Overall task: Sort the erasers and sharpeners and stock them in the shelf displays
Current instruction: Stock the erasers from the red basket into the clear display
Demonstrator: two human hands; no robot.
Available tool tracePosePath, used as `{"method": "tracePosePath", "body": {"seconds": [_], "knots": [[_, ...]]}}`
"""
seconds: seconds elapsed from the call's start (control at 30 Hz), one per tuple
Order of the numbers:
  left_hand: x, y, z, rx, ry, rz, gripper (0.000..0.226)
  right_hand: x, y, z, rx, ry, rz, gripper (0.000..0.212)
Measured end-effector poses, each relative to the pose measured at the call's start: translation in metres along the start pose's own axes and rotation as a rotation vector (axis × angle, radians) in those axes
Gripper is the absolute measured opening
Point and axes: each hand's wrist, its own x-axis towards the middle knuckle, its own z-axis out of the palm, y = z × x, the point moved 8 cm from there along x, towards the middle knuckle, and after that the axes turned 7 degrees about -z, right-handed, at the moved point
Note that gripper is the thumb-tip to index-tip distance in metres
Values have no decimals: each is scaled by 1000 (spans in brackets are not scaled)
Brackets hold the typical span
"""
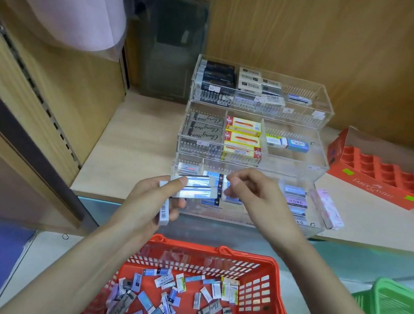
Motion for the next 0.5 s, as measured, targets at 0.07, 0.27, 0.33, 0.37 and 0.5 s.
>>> {"method": "tracePosePath", "body": {"seconds": [0.07, 0.27, 0.33, 0.37, 0.5], "knots": [[-4, -1, 12, 18, -57, 6, 14, -16, 2, 17, 284, -28, 110, 7], [-10, 0, 26, 23, -162, 50, 12, -23, 3, 20, 379, 57, 82, 10], [-10, 1, 23, 93, -151, 89, 14, -24, 0, 15, 393, 90, 67, 11], [-9, 3, 20, 142, -132, 117, 17, -25, 0, 14, 415, 103, 69, 12], [-7, 8, 19, 246, -104, 193, 30, -28, 5, 9, 524, 128, 116, 12]]}}
